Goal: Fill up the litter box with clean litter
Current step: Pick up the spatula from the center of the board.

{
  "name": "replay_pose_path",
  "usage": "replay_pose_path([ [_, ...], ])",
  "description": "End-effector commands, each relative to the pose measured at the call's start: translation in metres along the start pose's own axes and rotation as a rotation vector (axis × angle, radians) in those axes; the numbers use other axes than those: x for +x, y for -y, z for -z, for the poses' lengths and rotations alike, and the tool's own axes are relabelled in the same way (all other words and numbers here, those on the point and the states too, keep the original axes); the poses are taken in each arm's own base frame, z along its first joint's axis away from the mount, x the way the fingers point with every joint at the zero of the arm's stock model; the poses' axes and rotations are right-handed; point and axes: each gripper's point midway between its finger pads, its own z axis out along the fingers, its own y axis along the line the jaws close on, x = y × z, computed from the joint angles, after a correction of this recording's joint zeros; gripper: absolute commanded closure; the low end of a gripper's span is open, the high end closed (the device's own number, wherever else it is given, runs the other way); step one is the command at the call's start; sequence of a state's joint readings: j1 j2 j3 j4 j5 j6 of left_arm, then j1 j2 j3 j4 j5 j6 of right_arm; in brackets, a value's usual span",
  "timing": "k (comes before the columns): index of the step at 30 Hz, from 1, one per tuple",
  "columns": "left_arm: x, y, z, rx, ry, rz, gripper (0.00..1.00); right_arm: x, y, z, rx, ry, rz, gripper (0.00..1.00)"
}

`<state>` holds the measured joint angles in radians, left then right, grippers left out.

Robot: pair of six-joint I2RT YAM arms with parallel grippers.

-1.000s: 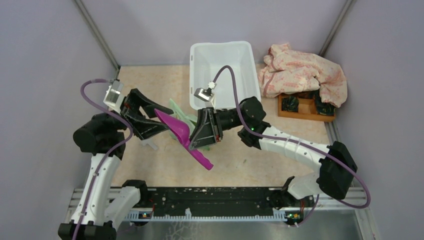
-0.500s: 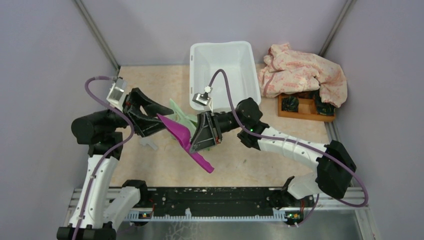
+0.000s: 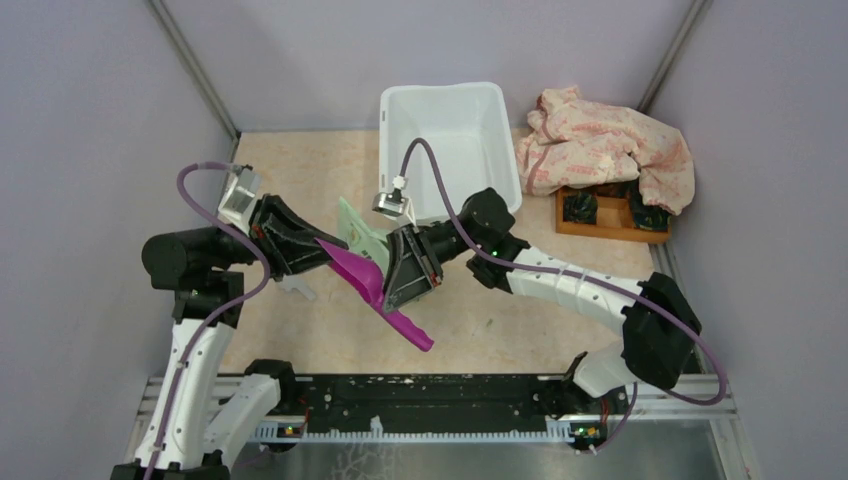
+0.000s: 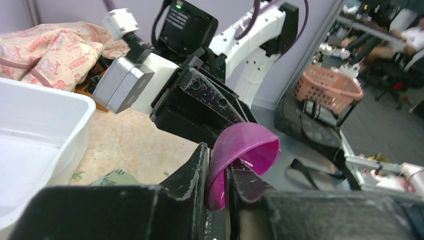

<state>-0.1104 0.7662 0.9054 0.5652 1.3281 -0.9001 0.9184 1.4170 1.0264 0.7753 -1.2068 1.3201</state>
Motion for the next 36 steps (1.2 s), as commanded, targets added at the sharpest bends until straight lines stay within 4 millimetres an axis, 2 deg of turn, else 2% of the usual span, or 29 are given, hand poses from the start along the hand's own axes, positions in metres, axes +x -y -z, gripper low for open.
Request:
replay_pose_path([
  [1, 0.003, 0.009, -0.001, 0.014, -0.016, -0.018, 0.98, -0.018, -0.003, -0.004, 0.0, 0.004, -0.023, 1.0],
  [6, 0.005, 0.003, -0.002, -0.018, -0.017, 0.013, 1.0, -0.023, 0.002, 0.007, 0.024, 0.012, -0.052, 0.98],
  [8, 0.004, -0.005, -0.002, -0.055, -0.011, 0.043, 1.0, -0.028, 0.006, 0.018, 0.052, 0.036, -0.061, 0.89],
  [9, 0.004, -0.01, -0.003, -0.076, -0.012, 0.063, 1.0, -0.031, 0.008, 0.024, 0.07, 0.052, -0.058, 0.82],
  [11, 0.001, -0.021, -0.003, -0.129, -0.005, 0.099, 1.0, -0.036, 0.016, 0.039, 0.14, 0.082, -0.053, 0.61],
  [13, 0.0, -0.03, -0.003, -0.168, -0.01, 0.156, 1.0, -0.042, 0.026, 0.053, 0.253, 0.115, -0.021, 0.48],
  [17, -0.002, -0.046, -0.004, -0.241, -0.008, 0.236, 1.0, -0.05, 0.039, 0.077, 0.51, 0.146, 0.089, 0.36],
  [18, -0.003, -0.05, -0.004, -0.261, -0.008, 0.259, 1.0, -0.048, 0.043, 0.085, 0.586, 0.15, 0.108, 0.34],
  [20, -0.006, -0.058, -0.004, -0.3, -0.005, 0.3, 1.0, -0.058, 0.05, 0.107, 0.768, 0.206, 0.211, 0.27],
  [23, -0.009, -0.07, -0.004, -0.36, -0.001, 0.379, 1.0, -0.064, 0.046, 0.14, 0.986, 0.273, 0.405, 0.18],
  [25, -0.011, -0.079, -0.004, -0.404, 0.011, 0.447, 1.0, -0.059, 0.042, 0.161, 1.119, 0.313, 0.532, 0.04],
  [28, -0.013, -0.096, -0.002, -0.486, 0.026, 0.536, 1.0, -0.051, 0.028, 0.178, 1.217, 0.366, 0.723, 0.02],
  [29, -0.013, -0.102, 0.0, -0.53, 0.031, 0.565, 1.0, -0.048, 0.016, 0.183, 1.233, 0.403, 0.778, 0.02],
  [32, -0.004, -0.121, 0.006, -0.633, 0.026, 0.662, 1.0, -0.041, 0.008, 0.195, 1.284, 0.442, 0.833, 0.02],
  [36, 0.003, -0.134, 0.016, -0.76, 0.016, 0.752, 1.0, -0.038, 0.0, 0.224, 1.416, 0.482, 0.899, 0.02],
])
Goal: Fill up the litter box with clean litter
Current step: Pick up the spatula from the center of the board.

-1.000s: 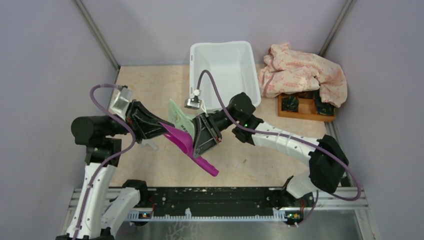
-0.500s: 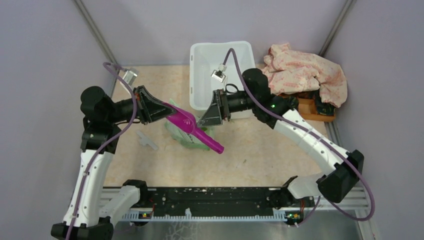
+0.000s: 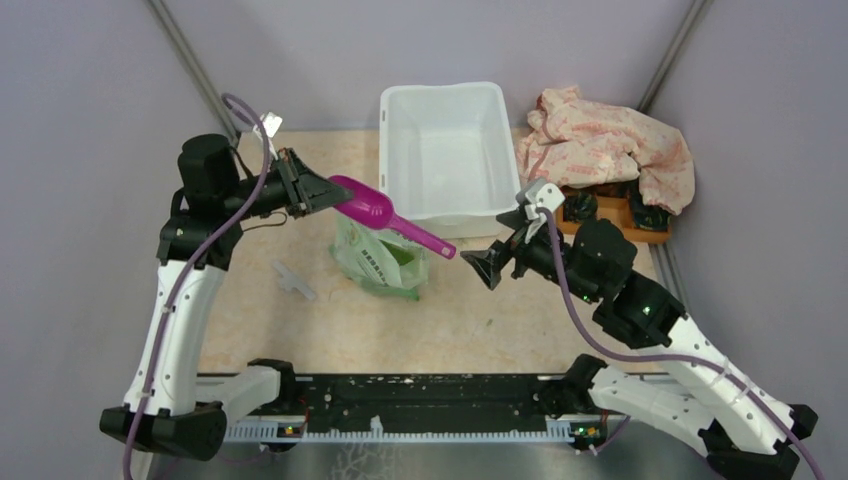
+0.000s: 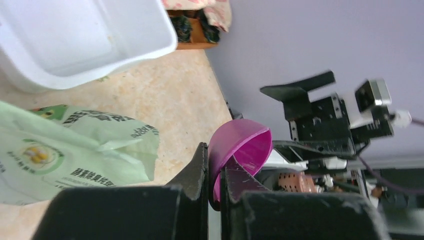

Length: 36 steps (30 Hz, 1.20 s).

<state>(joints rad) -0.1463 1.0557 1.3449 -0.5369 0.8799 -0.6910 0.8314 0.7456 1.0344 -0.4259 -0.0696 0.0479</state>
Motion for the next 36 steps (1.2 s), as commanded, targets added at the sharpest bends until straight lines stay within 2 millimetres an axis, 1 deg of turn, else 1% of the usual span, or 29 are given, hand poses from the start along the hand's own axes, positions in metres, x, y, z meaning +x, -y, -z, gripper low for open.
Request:
replay_pose_path([
  [1, -0.01, -0.026, 0.004, -0.205, 0.056, 0.128, 1.0, -0.016, 0.035, 0.012, 0.191, 0.103, 0.128, 0.02],
  [2, -0.008, -0.029, 0.005, -0.221, 0.055, 0.148, 1.0, -0.021, 0.037, 0.017, 0.206, 0.135, 0.126, 0.03],
  [4, -0.005, -0.034, 0.005, -0.252, 0.053, 0.199, 1.0, -0.024, 0.032, 0.02, 0.175, 0.163, 0.128, 0.08],
  [6, -0.002, -0.039, 0.006, -0.289, 0.048, 0.261, 1.0, -0.022, 0.017, 0.018, 0.092, 0.158, 0.127, 0.1],
  [9, 0.004, -0.039, 0.008, -0.307, 0.025, 0.324, 1.0, -0.018, -0.01, 0.014, -0.061, 0.146, 0.133, 0.11],
  [12, 0.008, -0.035, 0.01, -0.31, 0.022, 0.368, 1.0, -0.021, -0.035, 0.013, -0.208, 0.156, 0.152, 0.12],
  [16, 0.017, -0.032, 0.008, -0.275, -0.009, 0.443, 1.0, -0.021, -0.059, 0.009, -0.353, 0.135, 0.157, 0.17],
  [20, 0.024, -0.031, 0.007, -0.256, -0.025, 0.476, 1.0, -0.028, -0.064, 0.004, -0.381, 0.165, 0.152, 0.17],
  [24, 0.032, -0.032, 0.006, -0.231, -0.05, 0.506, 1.0, -0.029, -0.071, -0.008, -0.421, 0.145, 0.156, 0.21],
  [28, 0.039, -0.033, 0.006, -0.218, -0.061, 0.52, 1.0, -0.034, -0.068, -0.02, -0.404, 0.155, 0.157, 0.22],
  [31, 0.045, -0.035, 0.005, -0.203, -0.075, 0.536, 1.0, -0.034, -0.068, -0.029, -0.405, 0.148, 0.156, 0.26],
  [34, 0.05, -0.036, 0.005, -0.189, -0.085, 0.553, 1.0, -0.034, -0.069, -0.037, -0.411, 0.141, 0.156, 0.33],
  [36, 0.052, -0.036, 0.004, -0.181, -0.091, 0.564, 1.0, -0.034, -0.069, -0.041, -0.413, 0.135, 0.155, 0.36],
])
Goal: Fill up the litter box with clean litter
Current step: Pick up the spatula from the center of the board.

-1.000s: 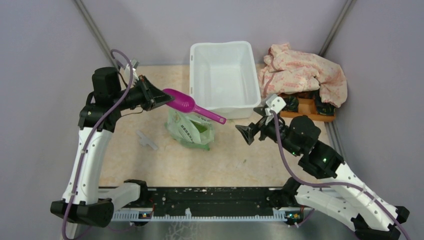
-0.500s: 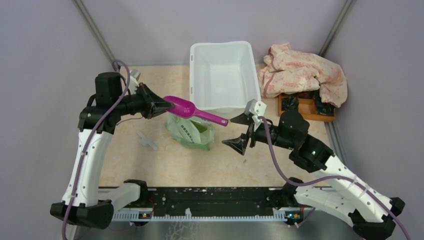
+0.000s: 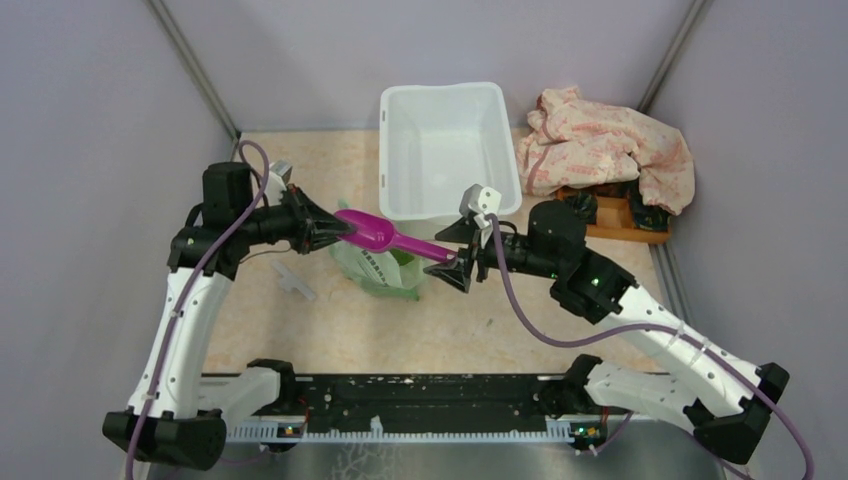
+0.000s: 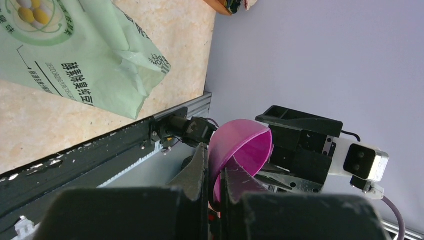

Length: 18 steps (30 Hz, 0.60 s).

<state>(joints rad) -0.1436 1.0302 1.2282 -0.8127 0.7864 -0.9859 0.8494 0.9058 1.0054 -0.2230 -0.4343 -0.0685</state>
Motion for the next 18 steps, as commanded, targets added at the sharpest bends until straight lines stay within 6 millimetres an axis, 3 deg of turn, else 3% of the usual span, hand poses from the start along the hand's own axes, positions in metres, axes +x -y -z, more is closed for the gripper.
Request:
replay_pose_path([
  [1, 0.007, 0.012, 0.003, 0.07, -0.027, -0.002, 1.0, -0.041, -0.003, -0.005, -0.024, 0.106, 0.054, 0.37],
  [18, 0.006, 0.002, -0.005, 0.069, -0.041, 0.029, 1.0, -0.041, -0.004, -0.01, -0.029, 0.094, 0.064, 0.52],
])
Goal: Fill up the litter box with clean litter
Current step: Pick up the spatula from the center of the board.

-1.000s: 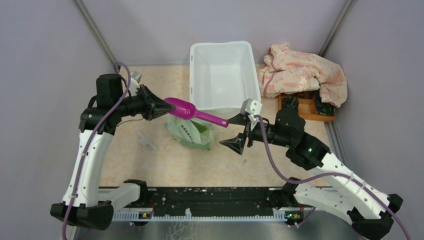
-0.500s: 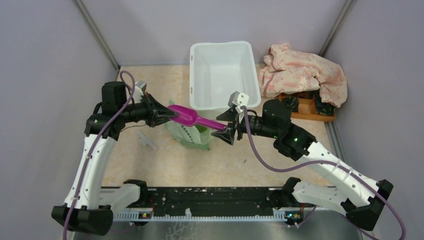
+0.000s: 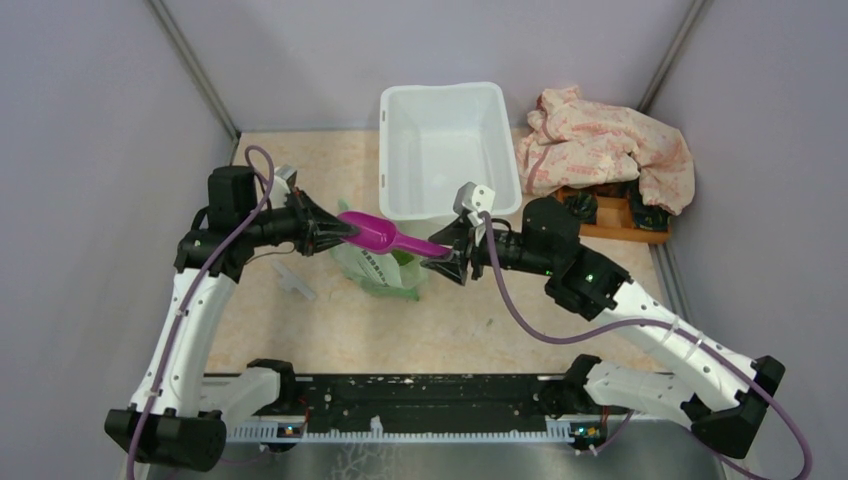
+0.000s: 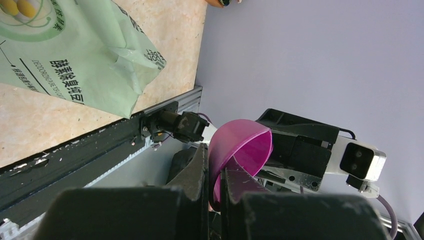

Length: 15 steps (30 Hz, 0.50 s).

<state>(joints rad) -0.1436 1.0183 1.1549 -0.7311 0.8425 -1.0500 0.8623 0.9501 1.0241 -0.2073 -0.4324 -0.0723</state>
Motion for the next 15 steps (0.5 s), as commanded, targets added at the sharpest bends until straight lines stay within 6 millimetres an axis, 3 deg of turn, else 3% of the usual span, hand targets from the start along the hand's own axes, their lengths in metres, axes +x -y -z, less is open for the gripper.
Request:
replay_pose_path([
  [1, 0.0014, 0.0047, 0.0015, 0.028, -0.001, -0.022, 1.0, -0.041, -0.0051, -0.0002, -0.02, 0.103, 0.064, 0.53],
  [15, 0.002, 0.0014, -0.0008, 0.033, -0.011, -0.014, 1.0, -0.0362, -0.0082, -0.009, -0.037, 0.085, 0.062, 0.65],
])
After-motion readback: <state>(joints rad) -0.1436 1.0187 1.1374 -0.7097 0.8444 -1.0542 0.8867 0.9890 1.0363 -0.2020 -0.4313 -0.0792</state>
